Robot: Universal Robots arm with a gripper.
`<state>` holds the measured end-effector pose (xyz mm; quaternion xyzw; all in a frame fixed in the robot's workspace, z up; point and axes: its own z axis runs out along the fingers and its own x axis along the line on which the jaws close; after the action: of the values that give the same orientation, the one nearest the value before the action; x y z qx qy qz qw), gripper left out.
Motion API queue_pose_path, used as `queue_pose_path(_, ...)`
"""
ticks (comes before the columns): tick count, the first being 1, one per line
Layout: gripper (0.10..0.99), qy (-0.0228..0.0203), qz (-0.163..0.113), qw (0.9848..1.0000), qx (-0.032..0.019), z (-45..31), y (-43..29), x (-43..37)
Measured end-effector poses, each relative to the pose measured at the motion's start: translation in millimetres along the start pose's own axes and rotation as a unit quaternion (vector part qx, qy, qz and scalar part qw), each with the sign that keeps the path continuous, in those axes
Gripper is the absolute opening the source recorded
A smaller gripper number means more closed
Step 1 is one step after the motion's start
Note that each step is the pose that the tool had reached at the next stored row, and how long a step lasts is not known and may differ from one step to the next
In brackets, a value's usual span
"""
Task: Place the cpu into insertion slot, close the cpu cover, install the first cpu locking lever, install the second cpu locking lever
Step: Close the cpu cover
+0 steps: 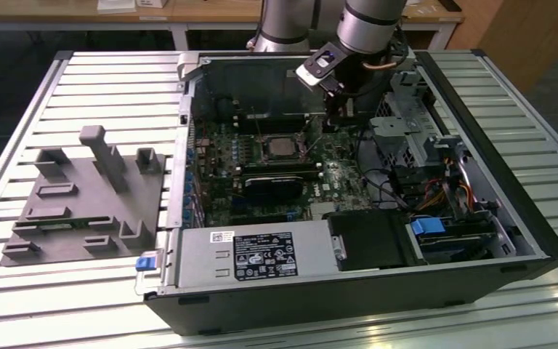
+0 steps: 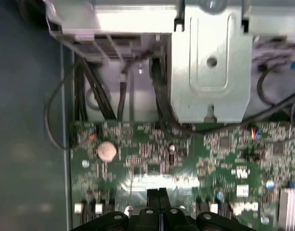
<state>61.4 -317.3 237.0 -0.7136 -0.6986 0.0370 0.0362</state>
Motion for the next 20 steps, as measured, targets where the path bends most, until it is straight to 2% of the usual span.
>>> queue_pose_path(6,0.102,0.0001,0.000,1.0000,0.0008,0.1,-1.4,-0.1)
queue_pose_path(8,0.102,0.0001,0.000,1.0000,-0.0011,0.7,-6.8,-0.2)
queue_pose_path(13,0.102,0.0002,0.000,1.0000,-0.0098,3.0,-28.0,-0.6)
queue_pose_path(16,0.102,0.0003,0.000,0.9999,-0.0142,4.1,-38.3,-0.9)
queue_pose_path(20,0.102,0.0004,0.000,0.9998,-0.0182,5.0,-47.0,-1.1)
